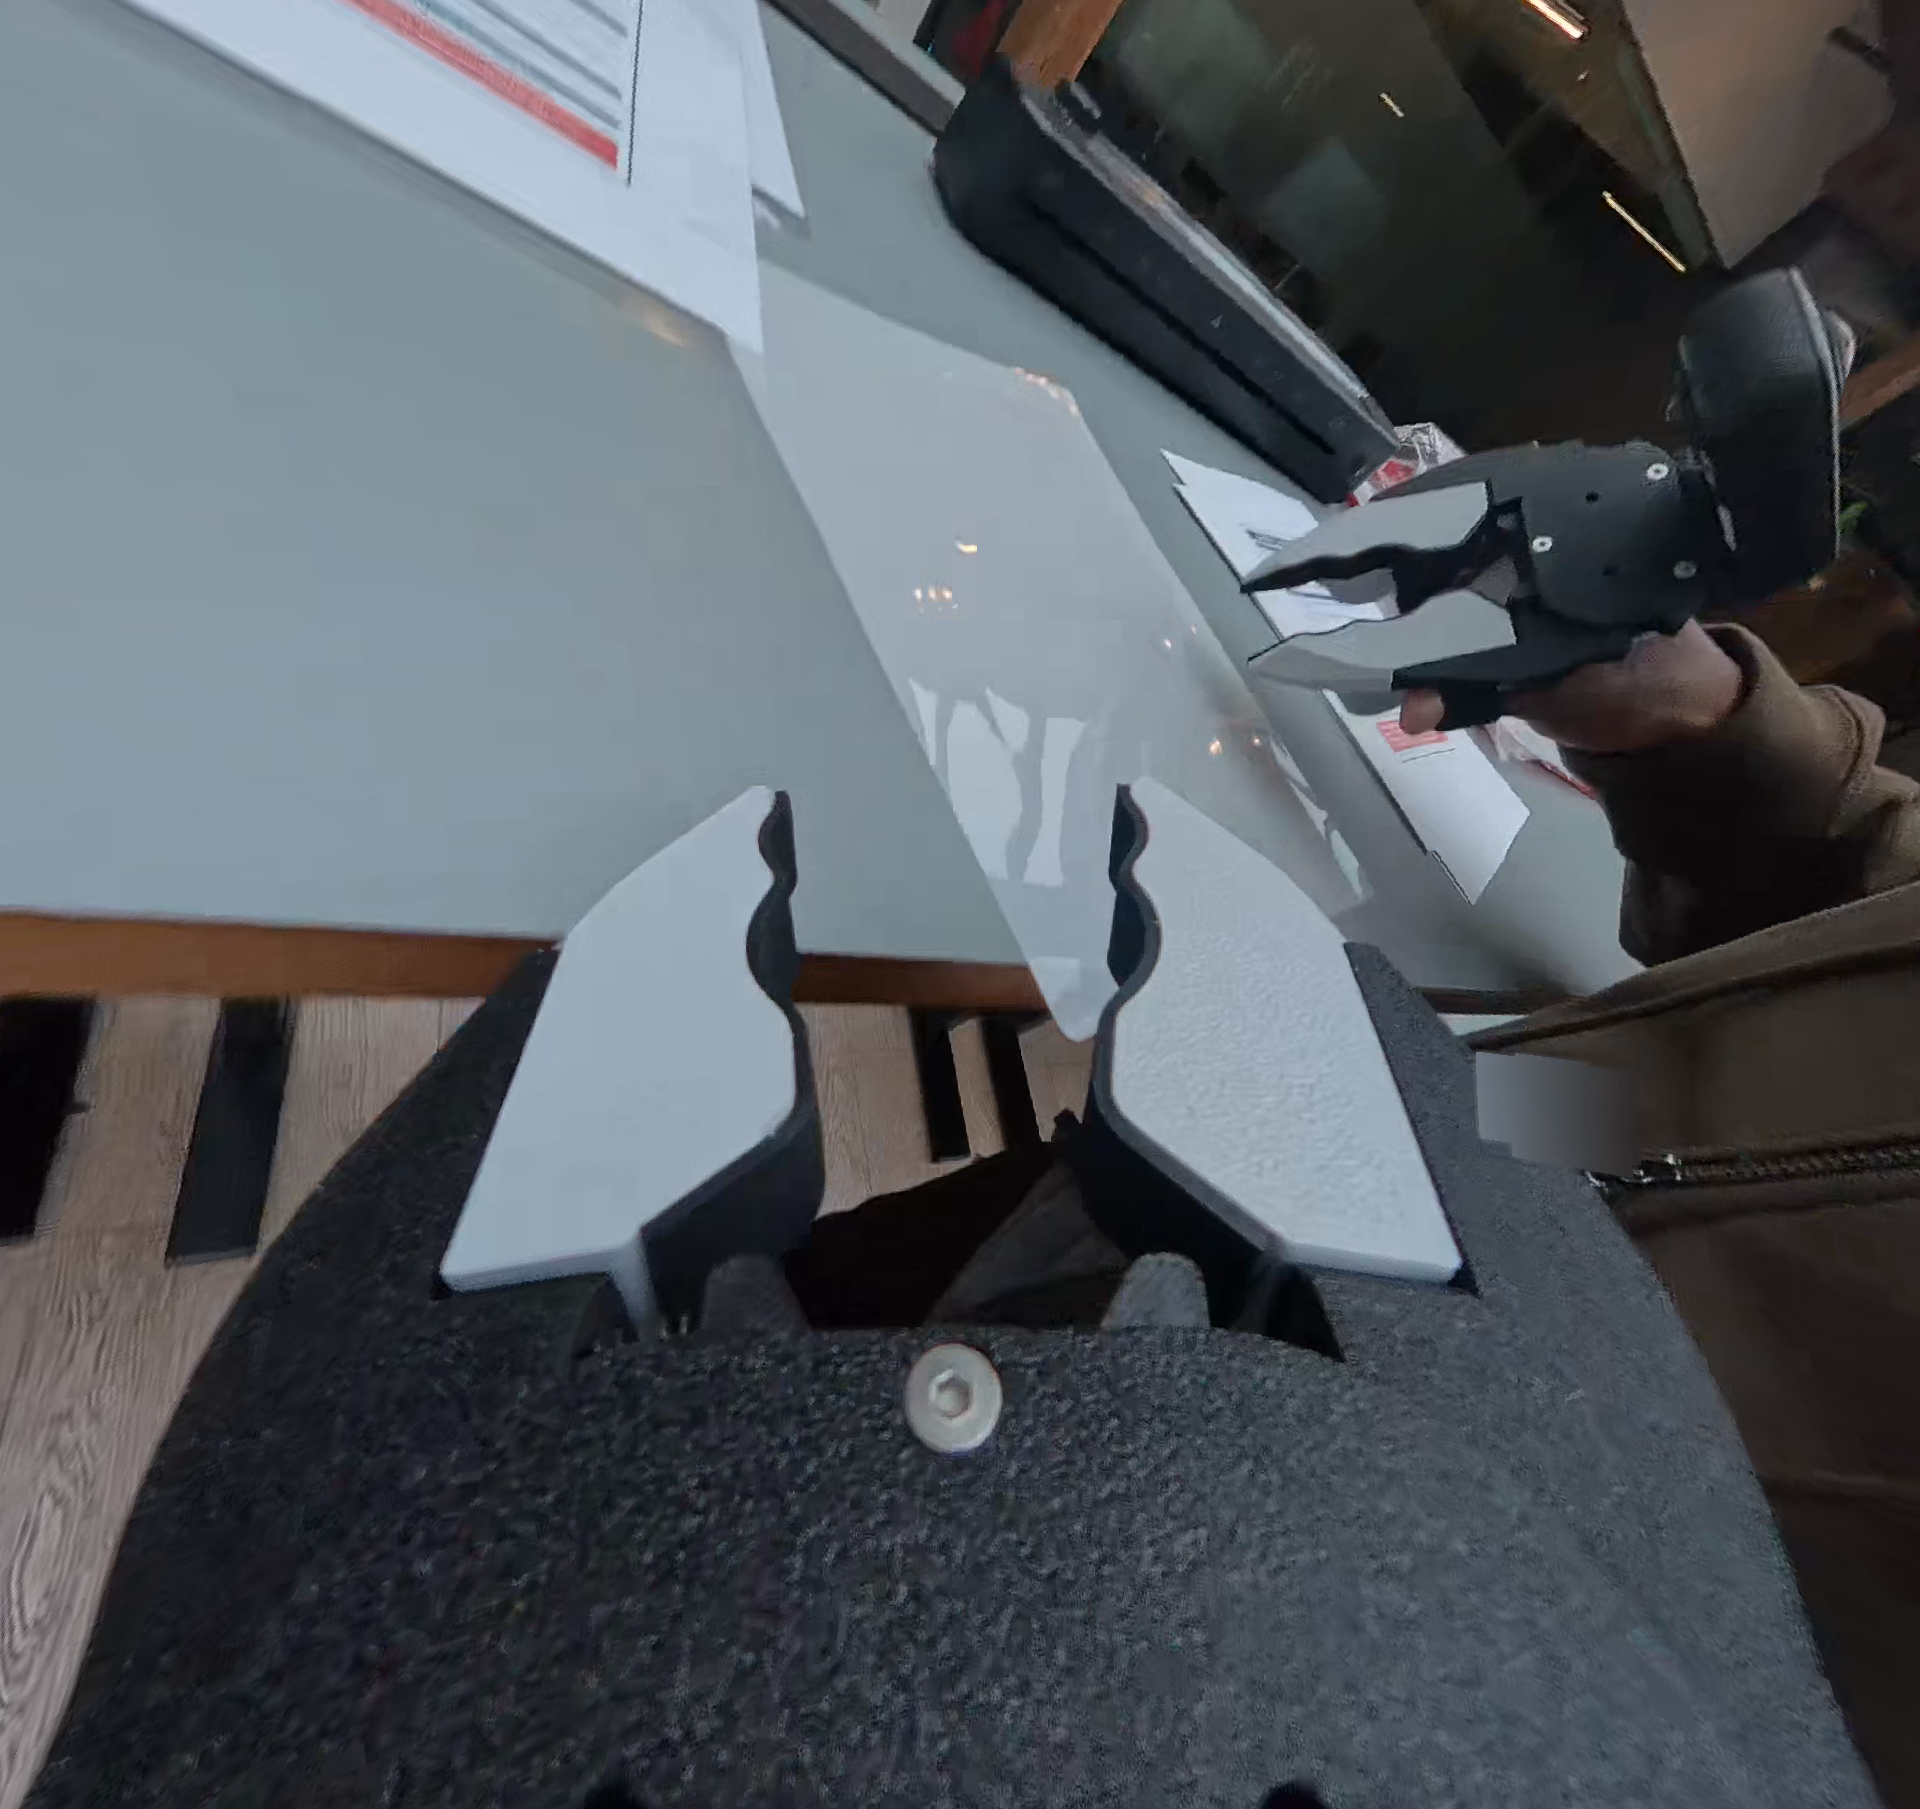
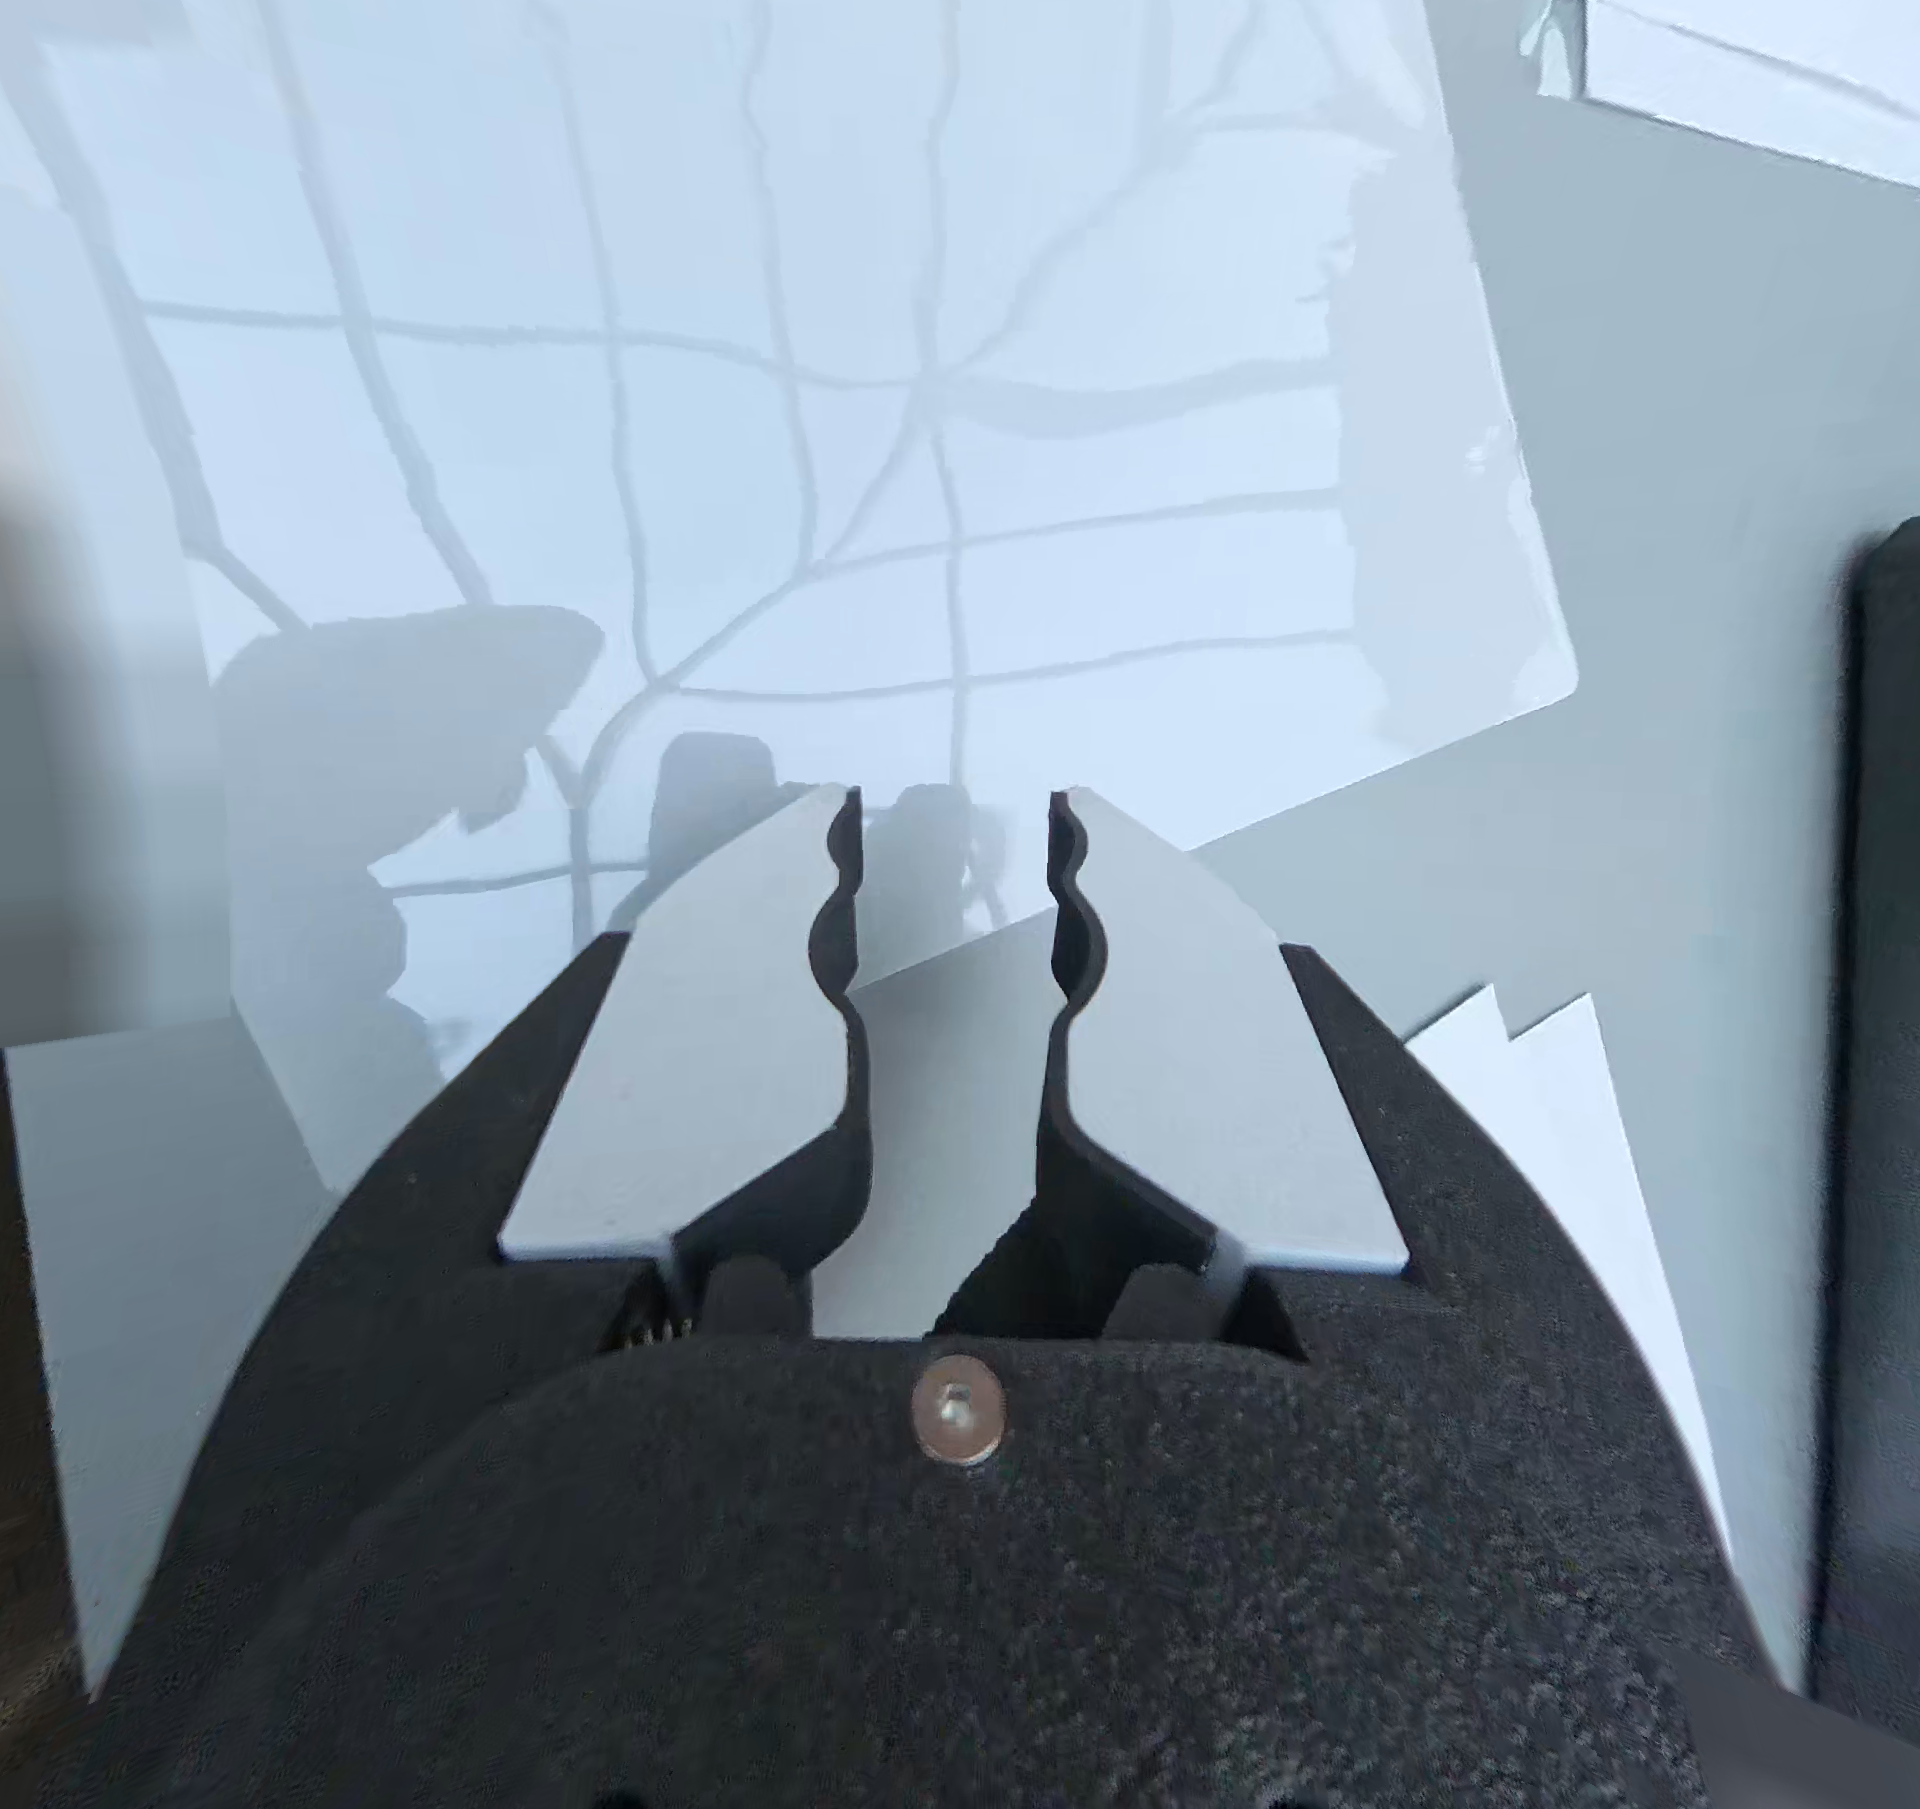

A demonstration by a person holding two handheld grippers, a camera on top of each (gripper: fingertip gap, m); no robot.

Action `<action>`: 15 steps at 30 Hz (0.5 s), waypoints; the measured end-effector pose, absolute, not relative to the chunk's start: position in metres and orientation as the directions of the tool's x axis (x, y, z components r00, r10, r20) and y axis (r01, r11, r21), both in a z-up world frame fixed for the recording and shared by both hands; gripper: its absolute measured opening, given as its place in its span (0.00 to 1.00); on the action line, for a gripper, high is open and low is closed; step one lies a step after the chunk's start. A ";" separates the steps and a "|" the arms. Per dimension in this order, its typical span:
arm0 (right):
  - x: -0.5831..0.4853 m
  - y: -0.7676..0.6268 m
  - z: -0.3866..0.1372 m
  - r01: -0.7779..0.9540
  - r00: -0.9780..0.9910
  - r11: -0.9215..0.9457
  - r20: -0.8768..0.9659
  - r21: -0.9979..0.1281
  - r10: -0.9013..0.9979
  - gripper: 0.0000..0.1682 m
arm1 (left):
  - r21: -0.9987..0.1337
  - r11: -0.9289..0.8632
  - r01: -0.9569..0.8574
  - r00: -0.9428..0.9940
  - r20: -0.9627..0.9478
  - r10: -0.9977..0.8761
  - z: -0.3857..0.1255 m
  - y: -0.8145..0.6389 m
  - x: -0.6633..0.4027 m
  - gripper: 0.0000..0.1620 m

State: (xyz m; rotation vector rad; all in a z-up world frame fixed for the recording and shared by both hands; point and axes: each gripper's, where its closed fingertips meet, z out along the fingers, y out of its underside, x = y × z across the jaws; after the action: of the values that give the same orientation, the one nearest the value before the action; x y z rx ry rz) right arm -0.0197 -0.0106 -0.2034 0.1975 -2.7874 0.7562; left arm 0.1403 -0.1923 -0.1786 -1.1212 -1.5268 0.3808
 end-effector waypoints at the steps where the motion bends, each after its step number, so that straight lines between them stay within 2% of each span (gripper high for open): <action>1: -0.020 -0.010 -0.209 -0.188 -0.965 0.871 0.251 -0.454 -0.078 0.21 | -0.720 0.521 0.457 0.068 0.613 0.787 -0.191 -0.189 0.151 0.36; 3: -0.012 -0.014 -0.220 -0.195 -0.969 0.886 0.219 -0.420 -0.110 0.22 | -0.627 0.607 0.488 0.018 0.702 0.711 -0.211 -0.176 0.167 0.35; 4: -0.004 -0.018 -0.223 -0.200 -0.970 0.884 0.211 -0.422 -0.118 0.19 | -0.579 0.653 0.488 0.016 0.755 0.656 -0.216 -0.167 0.173 0.34; 8: 0.025 -0.040 -0.223 -0.173 -0.978 0.862 0.184 -0.476 -0.095 0.18 | -0.410 0.790 0.456 0.001 0.888 0.460 -0.228 -0.141 0.179 0.32; 15: 0.065 -0.063 -0.224 -0.114 -0.993 0.821 0.096 -0.559 -0.072 0.19 | -0.381 0.853 0.357 -0.030 0.908 0.418 -0.227 -0.140 0.167 0.28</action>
State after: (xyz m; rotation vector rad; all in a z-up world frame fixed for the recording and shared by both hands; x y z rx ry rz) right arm 0.0648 -0.0628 -0.2241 0.1503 -2.9301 0.9063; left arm 0.1671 -0.1395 -0.2269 -0.6152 -1.6343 0.0542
